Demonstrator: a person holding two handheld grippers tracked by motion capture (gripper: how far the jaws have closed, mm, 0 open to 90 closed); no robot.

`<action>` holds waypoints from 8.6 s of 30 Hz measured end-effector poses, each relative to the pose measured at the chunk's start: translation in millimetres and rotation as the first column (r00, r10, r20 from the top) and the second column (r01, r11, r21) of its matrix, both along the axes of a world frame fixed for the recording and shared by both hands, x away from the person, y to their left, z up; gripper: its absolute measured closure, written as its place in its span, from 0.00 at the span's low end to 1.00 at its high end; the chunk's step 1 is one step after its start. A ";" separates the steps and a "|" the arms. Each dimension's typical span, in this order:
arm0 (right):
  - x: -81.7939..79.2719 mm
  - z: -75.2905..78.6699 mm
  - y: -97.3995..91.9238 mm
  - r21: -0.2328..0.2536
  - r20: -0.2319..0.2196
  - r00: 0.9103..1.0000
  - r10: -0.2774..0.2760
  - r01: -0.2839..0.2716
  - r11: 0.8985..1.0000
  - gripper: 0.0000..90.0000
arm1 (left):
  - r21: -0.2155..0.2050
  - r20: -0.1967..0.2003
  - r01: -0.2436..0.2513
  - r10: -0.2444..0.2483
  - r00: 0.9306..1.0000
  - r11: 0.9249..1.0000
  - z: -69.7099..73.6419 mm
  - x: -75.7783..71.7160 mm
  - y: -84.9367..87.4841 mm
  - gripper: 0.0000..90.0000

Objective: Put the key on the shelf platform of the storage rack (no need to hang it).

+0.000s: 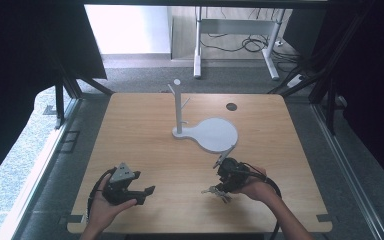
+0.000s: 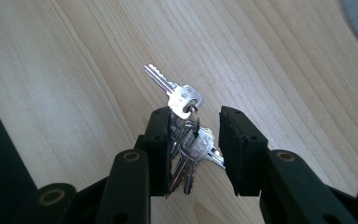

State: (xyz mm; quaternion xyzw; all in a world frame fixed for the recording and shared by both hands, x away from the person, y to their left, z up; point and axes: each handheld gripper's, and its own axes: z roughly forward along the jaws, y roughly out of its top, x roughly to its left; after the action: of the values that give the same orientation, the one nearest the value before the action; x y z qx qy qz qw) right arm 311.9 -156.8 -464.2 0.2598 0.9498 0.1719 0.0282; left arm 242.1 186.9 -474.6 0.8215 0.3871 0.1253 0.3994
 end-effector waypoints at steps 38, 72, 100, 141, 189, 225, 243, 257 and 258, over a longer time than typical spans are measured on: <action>13.7 -27.3 15.4 -0.089 -0.082 0.997 0.001 -0.009 0.996 0.99 | 0.012 -0.002 -0.002 0.002 1.000 1.000 -0.9 1.1 3.0 0.28; 17.7 58.2 -8.7 -0.052 0.003 0.999 -0.034 0.035 0.998 0.99 | 0.001 0.002 -0.008 0.008 1.000 1.000 1.6 0.2 4.6 0.28; 64.4 74.0 -0.8 -0.018 -0.001 0.996 -0.092 0.092 0.996 0.99 | 0.003 0.005 0.017 -0.017 1.000 1.000 2.6 -2.0 0.4 0.28; 141.8 68.1 -5.4 0.004 -0.011 0.970 -0.242 0.242 0.970 0.99 | 0.003 0.015 0.021 -0.021 1.000 1.000 2.1 -2.0 -0.4 0.29; 186.4 1.3 8.5 0.017 0.008 0.929 -0.371 0.371 0.929 0.99 | 0.024 -0.002 0.044 -0.044 0.999 0.999 -3.6 -1.6 -9.0 0.28; 180.8 -0.1 14.5 0.026 0.073 0.912 -0.403 0.402 0.915 0.64 | 0.030 -0.007 0.048 -0.048 0.999 0.998 -5.2 -1.9 -12.9 0.28; 131.0 26.7 -8.2 0.189 0.108 0.946 -0.307 0.283 0.940 0.57 | 0.023 0.003 0.026 -0.026 1.000 0.999 -1.4 -2.3 -5.1 0.28; 65.1 33.6 -48.2 0.278 0.156 0.953 -0.258 0.208 0.938 0.56 | 0.025 0.003 -0.006 0.006 1.000 1.000 -1.0 0.6 3.2 0.28; 59.8 31.6 -51.7 0.286 0.162 0.953 -0.256 0.203 0.936 0.56 | 0.026 0.002 -0.007 0.007 1.000 1.000 -1.1 0.6 3.2 0.28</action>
State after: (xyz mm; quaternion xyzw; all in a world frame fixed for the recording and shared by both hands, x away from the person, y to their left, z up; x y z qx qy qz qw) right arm 371.7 -208.5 -432.6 0.3526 0.8736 0.3180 0.1066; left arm 242.7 190.1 -475.7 0.8251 0.3879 0.1327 0.3887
